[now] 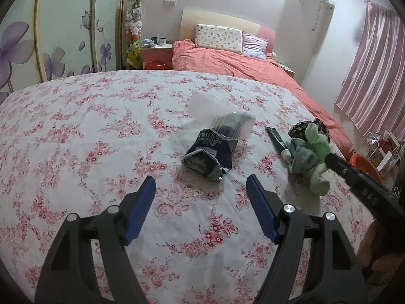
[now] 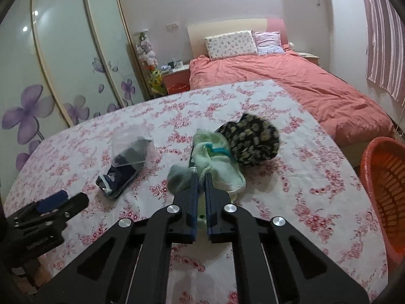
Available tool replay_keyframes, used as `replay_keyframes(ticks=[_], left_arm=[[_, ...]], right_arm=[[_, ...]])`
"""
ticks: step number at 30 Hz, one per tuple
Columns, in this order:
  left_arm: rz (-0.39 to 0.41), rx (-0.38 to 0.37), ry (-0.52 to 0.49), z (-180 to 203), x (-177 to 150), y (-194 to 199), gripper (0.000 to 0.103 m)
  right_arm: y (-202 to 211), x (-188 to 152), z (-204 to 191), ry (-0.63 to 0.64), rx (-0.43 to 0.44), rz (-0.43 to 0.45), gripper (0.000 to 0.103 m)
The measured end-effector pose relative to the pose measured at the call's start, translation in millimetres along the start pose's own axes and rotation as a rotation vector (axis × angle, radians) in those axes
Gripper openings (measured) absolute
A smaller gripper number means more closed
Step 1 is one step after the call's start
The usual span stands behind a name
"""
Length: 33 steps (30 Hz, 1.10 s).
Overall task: Collect trash
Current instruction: 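Grasp the light green cloth with the right tool, then grasp the clear plastic container with the left tool while the right tool holds the cloth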
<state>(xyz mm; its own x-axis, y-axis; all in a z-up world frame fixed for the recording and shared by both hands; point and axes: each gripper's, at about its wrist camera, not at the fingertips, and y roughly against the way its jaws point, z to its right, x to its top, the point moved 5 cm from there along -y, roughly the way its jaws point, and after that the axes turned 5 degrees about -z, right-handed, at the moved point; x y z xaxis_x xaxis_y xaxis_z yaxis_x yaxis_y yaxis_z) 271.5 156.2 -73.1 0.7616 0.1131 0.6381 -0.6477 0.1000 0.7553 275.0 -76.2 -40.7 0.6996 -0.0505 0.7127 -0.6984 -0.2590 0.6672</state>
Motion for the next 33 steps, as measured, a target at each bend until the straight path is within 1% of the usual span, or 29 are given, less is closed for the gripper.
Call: replay_keyframes(ticks=[12, 14, 17, 19, 21, 23, 26, 27, 29, 33], left_arm=[[0.003, -0.004, -0.002, 14, 1, 4, 0.073], [0.005, -0.005, 0.004, 16, 4, 2, 0.076], [0.025, -0.007, 0.020, 25, 17, -2, 0.081], [0.039, 0.007, 0.029, 32, 28, -8, 0.089], [0.047, 0.020, 0.042, 39, 38, -17, 0.094], [0.041, 0.053, 0.063, 45, 50, -31, 0.097], [0.021, 0.091, 0.090, 50, 62, -50, 0.097], [0.012, 0.119, 0.096, 53, 66, -58, 0.097], [0.006, 0.150, 0.094, 55, 70, -68, 0.098], [-0.020, 0.264, 0.083, 58, 75, -88, 0.098]], right_arm=[[48, 13, 5, 0.000, 0.037, 0.120, 0.005], [52, 15, 6, 0.006, 0.033, 0.135, 0.005], [54, 14, 11, 0.010, 0.021, 0.143, 0.005], [54, 12, 15, 0.010, 0.013, 0.141, 0.005], [51, 11, 23, 0.003, 0.009, 0.134, 0.005], [48, 11, 30, -0.006, 0.007, 0.127, 0.005], [44, 12, 41, -0.019, 0.006, 0.123, 0.005], [43, 12, 44, -0.024, 0.007, 0.121, 0.005], [40, 13, 50, -0.030, 0.009, 0.117, 0.005], [35, 12, 57, -0.040, 0.017, 0.108, 0.005]])
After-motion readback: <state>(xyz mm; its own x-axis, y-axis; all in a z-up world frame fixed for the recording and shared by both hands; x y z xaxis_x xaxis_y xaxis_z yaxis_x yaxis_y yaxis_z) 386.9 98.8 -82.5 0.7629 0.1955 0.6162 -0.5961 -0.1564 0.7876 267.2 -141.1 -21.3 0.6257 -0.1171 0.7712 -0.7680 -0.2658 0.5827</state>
